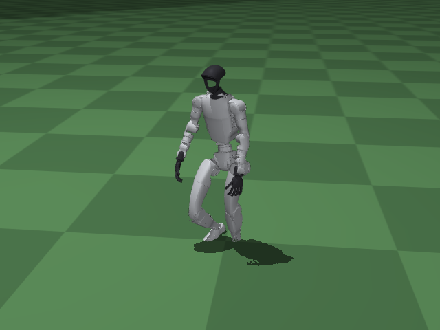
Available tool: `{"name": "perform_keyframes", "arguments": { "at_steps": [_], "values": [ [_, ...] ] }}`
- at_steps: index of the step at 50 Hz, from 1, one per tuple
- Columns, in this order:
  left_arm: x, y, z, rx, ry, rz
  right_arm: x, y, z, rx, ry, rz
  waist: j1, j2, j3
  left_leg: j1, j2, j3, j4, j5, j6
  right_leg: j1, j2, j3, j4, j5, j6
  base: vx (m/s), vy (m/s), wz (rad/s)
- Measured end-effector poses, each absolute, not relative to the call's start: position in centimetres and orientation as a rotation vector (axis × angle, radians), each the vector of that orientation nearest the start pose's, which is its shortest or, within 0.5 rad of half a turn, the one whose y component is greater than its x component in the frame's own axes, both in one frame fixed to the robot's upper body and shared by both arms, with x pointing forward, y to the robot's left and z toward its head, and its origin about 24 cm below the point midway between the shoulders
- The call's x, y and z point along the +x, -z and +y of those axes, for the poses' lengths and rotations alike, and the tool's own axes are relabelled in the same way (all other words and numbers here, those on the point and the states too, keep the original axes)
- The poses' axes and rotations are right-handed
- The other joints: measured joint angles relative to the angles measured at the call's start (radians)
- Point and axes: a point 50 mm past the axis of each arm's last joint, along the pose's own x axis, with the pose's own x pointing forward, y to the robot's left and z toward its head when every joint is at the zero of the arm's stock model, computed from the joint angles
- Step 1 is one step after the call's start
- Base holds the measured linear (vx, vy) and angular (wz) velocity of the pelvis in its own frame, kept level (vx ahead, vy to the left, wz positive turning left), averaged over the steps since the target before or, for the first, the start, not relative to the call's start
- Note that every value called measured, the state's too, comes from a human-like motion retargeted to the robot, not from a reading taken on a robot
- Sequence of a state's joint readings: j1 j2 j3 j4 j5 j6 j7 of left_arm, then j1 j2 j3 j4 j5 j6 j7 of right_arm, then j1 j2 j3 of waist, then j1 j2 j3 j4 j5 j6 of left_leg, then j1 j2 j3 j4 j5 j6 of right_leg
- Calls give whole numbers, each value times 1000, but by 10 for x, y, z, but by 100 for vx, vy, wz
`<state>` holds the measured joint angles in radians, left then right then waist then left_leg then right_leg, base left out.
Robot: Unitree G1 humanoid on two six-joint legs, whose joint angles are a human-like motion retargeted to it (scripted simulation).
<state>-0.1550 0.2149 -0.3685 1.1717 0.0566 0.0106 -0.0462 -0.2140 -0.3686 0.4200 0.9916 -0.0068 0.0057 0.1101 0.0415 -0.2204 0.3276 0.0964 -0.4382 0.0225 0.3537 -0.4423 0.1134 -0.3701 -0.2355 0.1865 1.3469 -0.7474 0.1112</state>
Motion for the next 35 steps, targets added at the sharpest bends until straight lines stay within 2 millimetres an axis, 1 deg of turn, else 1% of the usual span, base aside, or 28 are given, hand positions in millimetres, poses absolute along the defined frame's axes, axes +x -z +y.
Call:
{"name": "perform_keyframes", "arguments": {
  "at_steps": [1,2,3,5,7,8,10,12,13,15,17,19,20,22,23,25,27,28,30,32,33,35],
  "values": [
    [166,143,199,476,263,1037,216,107,-217,-540,-308,851,-13,6,-24,-58,18,-2,46,-26,-1,-26,19,-9,-32,-1,-1,3,-6,57],
    [172,141,202,481,259,1025,219,107,-213,-539,-321,846,-22,8,-39,-103,26,-1,89,-47,-1,-42,31,-11,-57,-2,0,1,-8,51],
    [170,142,201,481,264,1029,215,111,-211,-540,-332,863,-22,-1,-37,-124,18,6,129,-54,-1,-38,28,0,-67,-5,5,-1,-9,31],
    [172,140,205,486,269,1027,211,115,-207,-541,-361,889,-20,35,-81,-186,68,1,184,-94,-7,-43,81,-24,-147,3,-5,3,-9,13],
    [168,143,202,479,284,1037,200,122,-204,-541,-385,929,-10,31,-78,-216,68,13,252,-114,-7,-31,76,-29,-160,-16,-10,0,-10,0],
    [168,142,203,478,290,1038,198,124,-203,-542,-397,943,-2,52,-94,-229,98,7,264,-132,-10,-21,102,-50,-202,-16,-19,4,-9,-6],
    [163,145,200,467,305,1051,189,130,-200,-541,-418,978,8,52,-86,-254,103,20,332,-151,-11,-12,99,-60,-200,-30,-23,0,-9,-8],
    [163,145,201,463,312,1055,186,132,-198,-543,-429,994,22,86,-102,-273,152,15,360,-177,-16,5,141,-89,-260,-21,-35,3,-8,-13],
    [159,146,199,458,318,1063,182,134,-197,-541,-435,1007,25,84,-93,-284,153,25,398,-183,-17,7,137,-91,-244,-25,-35,0,-7,-13],
    [160,146,201,458,323,1065,183,135,-196,-539,-440,1014,37,114,-109,-299,198,22,415,-203,-21,19,177,-112,-302,-9,-44,3,-6,-16],
    [155,148,200,451,329,1081,178,138,-194,-532,-443,1027,40,117,-99,-316,208,37,468,-217,-19,20,179,-116,-283,-12,-45,0,-3,-8],
    [155,148,202,451,328,1087,179,138,-193,-525,-442,1028,46,135,-109,-322,235,38,472,-231,-18,25,203,-125,-316,-2,-49,2,-2,-9],
    [151,150,201,447,331,1097,176,139,-192,-521,-443,1034,46,134,-101,-329,236,45,502,-238,-16,23,201,-125,-294,-6,-49,0,0,0],
    [152,149,203,447,325,1100,179,138,-192,-515,-439,1027,49,147,-118,-325,253,41,469,-240,-14,29,220,-128,-341,6,-51,0,0,0],
    [148,151,202,444,327,1110,176,139,-191,-510,-439,1032,47,145,-110,-331,253,47,498,-246,-14,26,217,-127,-317,1,-52,0,0,0],
    [150,150,203,443,321,1110,180,137,-192,-506,-430,1023,47,150,-125,-321,257,43,452,-240,-11,28,225,-126,-356,9,-52,0,0,0],
    [145,152,202,436,323,1122,177,139,-192,-498,-428,1029,43,146,-115,-328,254,51,485,-247,-10,22,220,-123,-321,2,-51,0,0,0],
    [147,152,202,436,320,1118,180,137,-193,-497,-422,1022,42,146,-125,-320,252,46,448,-240,-9,22,220,-121,-343,5,-51,0,0,0],
    [142,154,200,430,323,1128,177,138,-193,-492,-420,1027,37,141,-113,-327,246,54,482,-246,-7,16,213,-117,-307,-3,-50,0,0,0],
    [145,153,199,427,322,1121,181,136,-196,-491,-411,1015,33,138,-127,-314,236,48,424,-234,-3,10,207,-113,-330,-2,-48,0,0,0],
    [142,154,198,424,326,1127,179,137,-195,-489,-412,1019,30,134,-117,-321,232,54,451,-239,-3,6,202,-110,-304,-7,-47,0,0,0],
    [146,153,196,420,327,1116,184,134,-199,-492,-404,1006,24,129,-130,-308,219,47,392,-226,3,-3,193,-105,-320,-7,-45,0,0,0]
  ]
}}
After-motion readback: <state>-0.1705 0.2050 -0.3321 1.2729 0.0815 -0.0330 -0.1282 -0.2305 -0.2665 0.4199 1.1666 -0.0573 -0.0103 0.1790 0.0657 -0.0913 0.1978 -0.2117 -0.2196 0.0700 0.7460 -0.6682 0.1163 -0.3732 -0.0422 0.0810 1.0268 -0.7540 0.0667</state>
